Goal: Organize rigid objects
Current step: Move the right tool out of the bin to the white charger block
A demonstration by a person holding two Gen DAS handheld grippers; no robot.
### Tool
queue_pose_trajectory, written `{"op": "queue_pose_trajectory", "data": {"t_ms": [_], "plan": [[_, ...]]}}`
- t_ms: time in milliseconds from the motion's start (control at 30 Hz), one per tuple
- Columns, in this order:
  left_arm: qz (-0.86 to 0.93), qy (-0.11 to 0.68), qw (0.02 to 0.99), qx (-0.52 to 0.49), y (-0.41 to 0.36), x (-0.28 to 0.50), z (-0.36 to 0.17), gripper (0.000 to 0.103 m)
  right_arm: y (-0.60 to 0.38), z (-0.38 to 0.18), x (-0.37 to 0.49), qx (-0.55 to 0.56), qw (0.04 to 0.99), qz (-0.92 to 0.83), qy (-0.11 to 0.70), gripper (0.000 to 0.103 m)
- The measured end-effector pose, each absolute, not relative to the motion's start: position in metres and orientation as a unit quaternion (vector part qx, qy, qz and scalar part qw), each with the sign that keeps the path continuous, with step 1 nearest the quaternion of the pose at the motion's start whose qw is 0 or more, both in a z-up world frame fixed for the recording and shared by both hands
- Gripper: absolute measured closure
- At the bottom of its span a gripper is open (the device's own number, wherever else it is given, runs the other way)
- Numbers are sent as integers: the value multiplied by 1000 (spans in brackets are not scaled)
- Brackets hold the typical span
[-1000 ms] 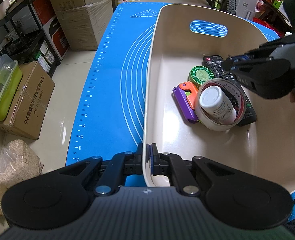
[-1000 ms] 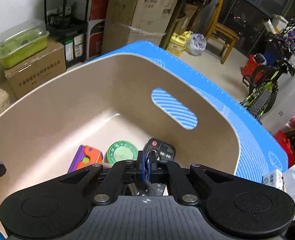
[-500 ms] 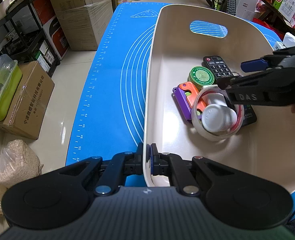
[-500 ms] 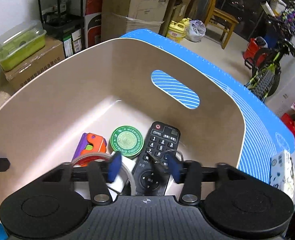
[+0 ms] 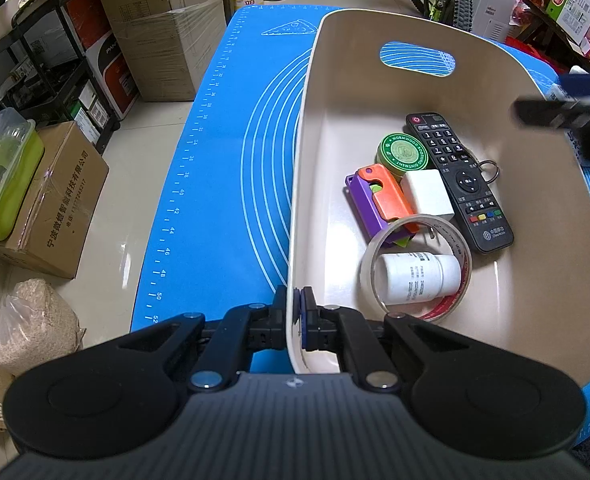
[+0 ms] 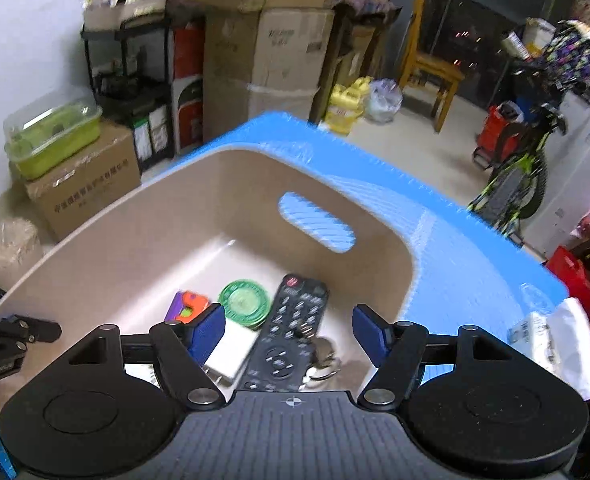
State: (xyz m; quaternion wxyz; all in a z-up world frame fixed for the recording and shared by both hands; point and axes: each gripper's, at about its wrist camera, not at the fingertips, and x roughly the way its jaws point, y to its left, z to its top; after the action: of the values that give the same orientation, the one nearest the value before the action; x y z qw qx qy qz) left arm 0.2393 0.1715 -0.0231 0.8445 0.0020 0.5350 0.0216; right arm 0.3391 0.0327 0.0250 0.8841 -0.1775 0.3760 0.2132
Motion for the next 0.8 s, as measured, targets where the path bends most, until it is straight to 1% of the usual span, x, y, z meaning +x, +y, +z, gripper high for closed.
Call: {"op": "queue_pose_trajectory", "data": {"t_ms": [167,333,467,633,733,800], "plan": [[22,535,845,2,172,239,-23,96,-4,54,336,-153,914,176,333,26],[22,535,845,2,172,239,-24,96,-45,56,338,-140,931,129,312,24],[22,535,845,2,172,239,-24,96,-75,34,342,-140,932,107,318,23],[22,535,844,4,172,239,-24,96,-96,-8,352,-150,915,117,356,20],[22,535,844,3,172,239,-24,96,-95,-31,353,-179,902,134,370,19],[22,535,844,4,172,239,-24,96,-92,-44,353,-195,893,145,379,16]]}}
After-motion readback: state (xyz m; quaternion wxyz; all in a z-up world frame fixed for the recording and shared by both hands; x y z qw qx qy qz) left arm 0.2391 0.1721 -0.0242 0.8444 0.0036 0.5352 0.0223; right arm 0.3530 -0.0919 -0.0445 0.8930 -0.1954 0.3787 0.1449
